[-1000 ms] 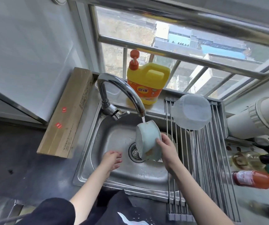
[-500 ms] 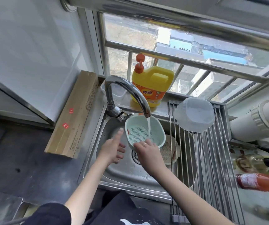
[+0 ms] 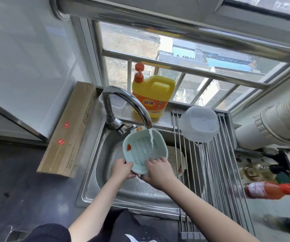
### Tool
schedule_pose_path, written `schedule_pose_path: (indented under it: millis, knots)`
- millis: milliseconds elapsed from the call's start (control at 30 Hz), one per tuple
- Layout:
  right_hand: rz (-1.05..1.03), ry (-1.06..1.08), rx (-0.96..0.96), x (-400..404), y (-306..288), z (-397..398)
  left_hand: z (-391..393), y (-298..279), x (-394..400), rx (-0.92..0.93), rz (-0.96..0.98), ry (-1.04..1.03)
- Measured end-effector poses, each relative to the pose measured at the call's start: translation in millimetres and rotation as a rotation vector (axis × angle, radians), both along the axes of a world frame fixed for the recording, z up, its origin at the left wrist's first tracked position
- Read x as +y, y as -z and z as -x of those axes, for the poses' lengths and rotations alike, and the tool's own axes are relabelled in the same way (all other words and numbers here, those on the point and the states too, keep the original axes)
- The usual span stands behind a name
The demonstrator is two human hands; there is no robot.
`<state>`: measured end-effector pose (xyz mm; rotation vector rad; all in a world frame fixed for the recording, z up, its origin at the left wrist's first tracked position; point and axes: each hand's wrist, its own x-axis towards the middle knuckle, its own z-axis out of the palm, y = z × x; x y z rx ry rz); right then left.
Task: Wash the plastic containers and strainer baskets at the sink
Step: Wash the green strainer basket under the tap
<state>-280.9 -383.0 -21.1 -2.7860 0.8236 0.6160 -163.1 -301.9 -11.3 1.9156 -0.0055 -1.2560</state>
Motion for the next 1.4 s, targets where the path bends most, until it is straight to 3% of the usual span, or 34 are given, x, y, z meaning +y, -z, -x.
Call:
schedule_pose_path:
  millis: [200,367,600,800,900,1000,1067,1233,1333,1400]
  knots:
    - [-0.185,0.172,0.15,7,-5,-23,13,11,-4,0.029,0.052,-0.022]
    - [-0.06,0.134,0.094,8,-4,-26,16,14,-3,0.0,0.083,-0.05]
    - [-0.014,0.121,-0.027,10,-3,-27,29,2,-2,0.159,0.096,-0.13]
    - [0.041,0.032,-0.051,3,-2,-12,25,11,2,0.367,0.095,-0.03]
    - [0.077,-0.038,-0.08,4,-5,-4,8,14,13,0.602,0.209,-0.002]
    - [0.136,-0.084,-0.188,-7,-11,11,-20,20,26,0.781,0.318,-0.163]
    - [0.147,-0.147,-0.181,-15,-11,19,-34,21,27,0.631,0.278,-0.181]
    - [0.238,-0.324,-0.15,-26,-8,19,-53,3,7,-0.021,0.239,-0.033]
    - [0.277,-0.347,-0.106,-33,-6,18,-60,-4,3,-0.16,0.27,-0.015]
    - [0.291,-0.344,-0.064,-34,-4,18,-56,-3,3,-0.286,0.238,0.145]
